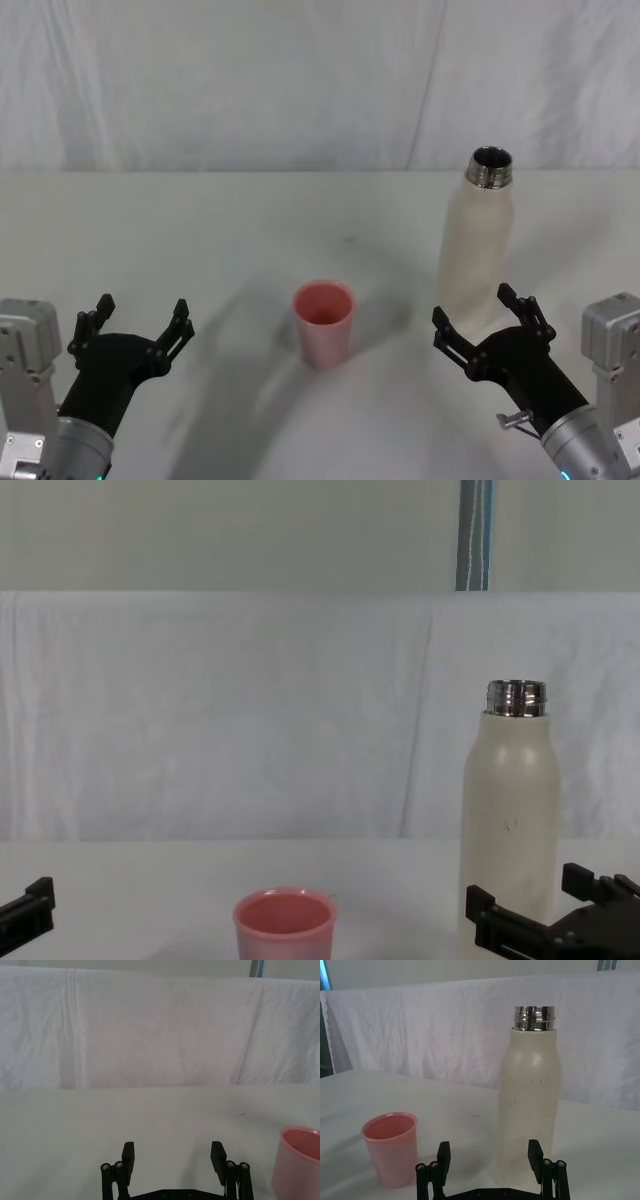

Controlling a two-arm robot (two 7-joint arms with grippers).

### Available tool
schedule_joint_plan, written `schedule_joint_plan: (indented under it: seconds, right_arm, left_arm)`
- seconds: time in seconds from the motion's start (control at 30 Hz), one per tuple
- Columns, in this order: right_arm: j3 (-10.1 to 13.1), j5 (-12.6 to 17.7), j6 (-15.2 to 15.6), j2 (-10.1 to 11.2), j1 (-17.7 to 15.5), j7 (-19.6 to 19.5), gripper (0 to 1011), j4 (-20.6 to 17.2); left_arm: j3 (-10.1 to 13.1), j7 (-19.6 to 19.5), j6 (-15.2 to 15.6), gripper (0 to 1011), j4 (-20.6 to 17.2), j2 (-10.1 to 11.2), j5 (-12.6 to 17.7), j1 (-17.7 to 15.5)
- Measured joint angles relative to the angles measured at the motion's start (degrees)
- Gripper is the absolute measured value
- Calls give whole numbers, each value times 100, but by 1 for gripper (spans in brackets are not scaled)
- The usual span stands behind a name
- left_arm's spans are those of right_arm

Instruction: Grasp the thermos with one hand and pour water into the cup lid.

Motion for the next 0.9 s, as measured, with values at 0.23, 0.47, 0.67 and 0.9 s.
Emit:
schedule_joint_plan:
  seconds: [0.23, 0.47, 0.67, 0.9]
  right_arm:
    - [-1, -8, 0, -2, -5, 0, 1000, -3]
    - [-3, -20, 0, -2, -8, 0, 1000, -6]
    - [-3, -26, -2, -2, -10, 0, 1000, -10]
    - [-3, -29, -4, -2, -13, 0, 1000, -14]
  left_arm:
    - [0, 0, 0, 1001, 0, 0, 0, 0]
    - [0, 0, 0, 1001, 0, 0, 0, 0]
    - [0, 0, 0, 1001, 0, 0, 0, 0]
    - [0, 0, 0, 1001, 0, 0, 0, 0]
